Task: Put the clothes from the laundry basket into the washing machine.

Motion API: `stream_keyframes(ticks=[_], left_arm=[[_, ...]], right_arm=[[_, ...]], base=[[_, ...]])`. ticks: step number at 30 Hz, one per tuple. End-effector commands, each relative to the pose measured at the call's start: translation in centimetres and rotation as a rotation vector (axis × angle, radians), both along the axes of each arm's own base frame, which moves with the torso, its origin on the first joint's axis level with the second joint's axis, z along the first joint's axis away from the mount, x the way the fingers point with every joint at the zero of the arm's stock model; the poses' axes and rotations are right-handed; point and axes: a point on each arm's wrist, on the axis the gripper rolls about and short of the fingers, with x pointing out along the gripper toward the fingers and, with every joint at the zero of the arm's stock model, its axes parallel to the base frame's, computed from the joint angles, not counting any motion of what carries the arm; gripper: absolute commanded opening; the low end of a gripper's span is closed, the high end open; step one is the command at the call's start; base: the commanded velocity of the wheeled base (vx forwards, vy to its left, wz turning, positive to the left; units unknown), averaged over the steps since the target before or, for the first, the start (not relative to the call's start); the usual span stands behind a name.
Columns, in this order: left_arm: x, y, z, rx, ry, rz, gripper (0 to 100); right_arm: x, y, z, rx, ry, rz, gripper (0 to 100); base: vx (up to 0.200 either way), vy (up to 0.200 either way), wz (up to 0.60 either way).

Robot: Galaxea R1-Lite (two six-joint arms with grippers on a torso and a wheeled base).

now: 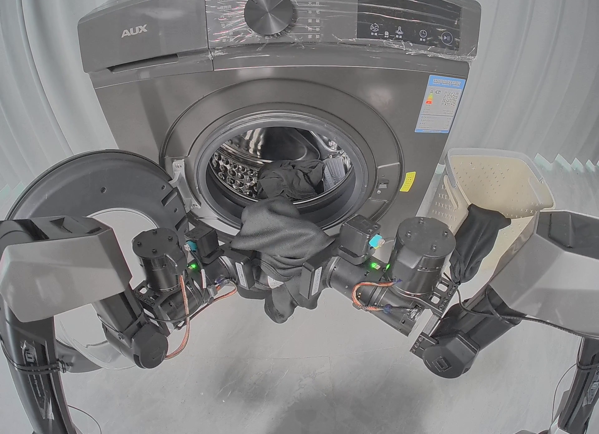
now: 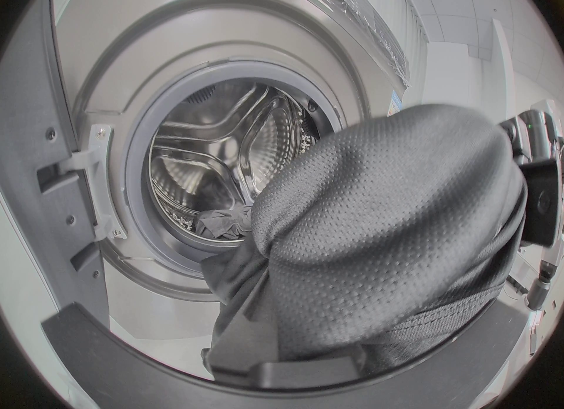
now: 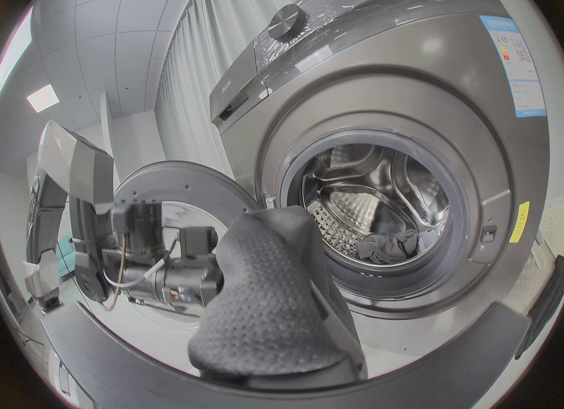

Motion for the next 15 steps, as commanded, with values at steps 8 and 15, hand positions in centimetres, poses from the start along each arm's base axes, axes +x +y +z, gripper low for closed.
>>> stream_keyframes(ticks=[8, 15], left_arm=[[-2.1, 0.6, 4.1, -0.055, -0.078, -0.008, 0], [-5.5, 2.2, 6.2, -0.068, -0.097, 0.003, 0]], right_arm=[[-0.2, -0.6, -0.8, -0.022, 0.033, -0.015, 100], [-4.0, -3.9, -4.3, -0.179, 0.169, -0.001, 100]], base=[[0.000, 0.000, 0.00], [0.000, 0.000, 0.00]])
